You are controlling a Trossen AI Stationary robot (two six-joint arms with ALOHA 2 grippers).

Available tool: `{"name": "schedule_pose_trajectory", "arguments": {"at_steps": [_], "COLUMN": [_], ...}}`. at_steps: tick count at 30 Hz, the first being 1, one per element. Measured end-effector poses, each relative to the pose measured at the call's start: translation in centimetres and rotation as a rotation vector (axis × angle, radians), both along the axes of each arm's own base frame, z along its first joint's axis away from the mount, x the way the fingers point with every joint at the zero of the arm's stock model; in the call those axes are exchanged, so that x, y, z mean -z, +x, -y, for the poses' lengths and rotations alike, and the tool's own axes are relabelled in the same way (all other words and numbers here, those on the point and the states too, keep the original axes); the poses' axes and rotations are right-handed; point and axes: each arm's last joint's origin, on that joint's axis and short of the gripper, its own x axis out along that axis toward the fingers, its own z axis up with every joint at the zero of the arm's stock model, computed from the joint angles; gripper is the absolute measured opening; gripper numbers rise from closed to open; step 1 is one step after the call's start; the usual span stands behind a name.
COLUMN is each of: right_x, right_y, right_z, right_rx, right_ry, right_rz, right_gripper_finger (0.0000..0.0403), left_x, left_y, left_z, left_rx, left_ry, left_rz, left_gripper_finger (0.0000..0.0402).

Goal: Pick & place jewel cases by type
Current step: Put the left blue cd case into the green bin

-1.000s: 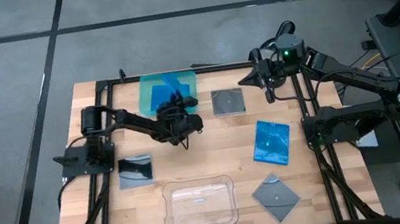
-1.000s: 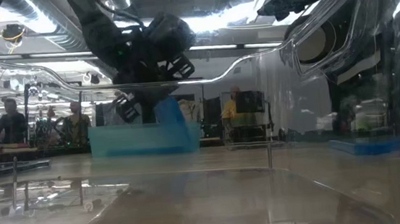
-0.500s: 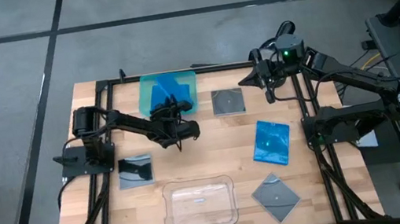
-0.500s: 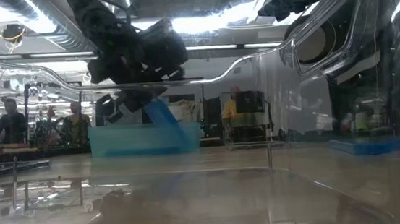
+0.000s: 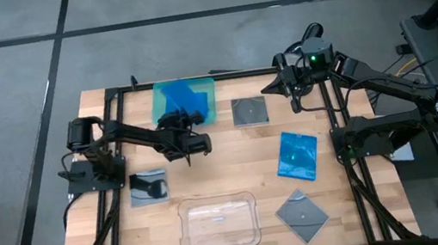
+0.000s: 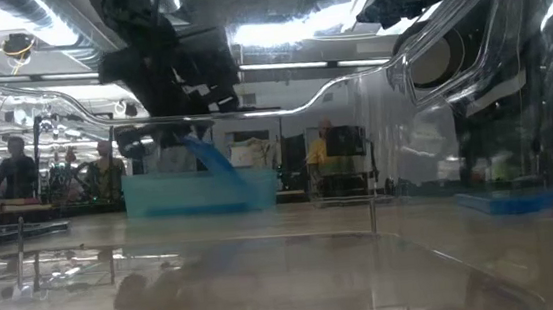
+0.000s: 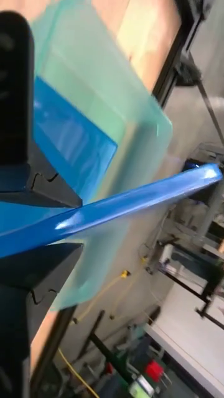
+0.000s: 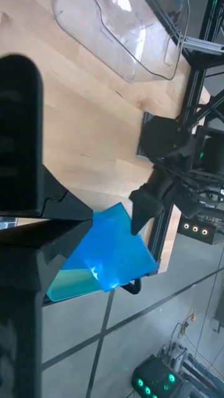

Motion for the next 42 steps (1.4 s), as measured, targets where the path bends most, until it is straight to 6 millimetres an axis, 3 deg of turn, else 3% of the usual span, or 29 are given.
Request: {"name": "schedule_pose_trajectory", "arguments": {"at_steps": [14, 34, 42], "right_x": [0.0, 0.1, 0.1], "right_y": [0.0, 0.0, 0.0], "right_z": [0.0, 0.0, 0.0], "right_rx": [-0.006, -0.006, -0.007], "right_ry": [-0.018, -0.009, -0.013], "right_rz": [0.0, -0.012, -0.012], "right_gripper_finger": [0.001, 0.001, 0.001], "left_x": [-1.9, -1.4, -3.1], "left_y": [-1.8, -1.8, -0.5], "left_z": [1.3, 0.9, 0.8], "left_rx": [0.044, 0.038, 0.054], "left_ry": [-0.055, -0.17, -0.149], "left_rz": [-0.072, -0.079, -0.051], "left_gripper_finger": [0.0066, 0.0067, 0.0067]}}
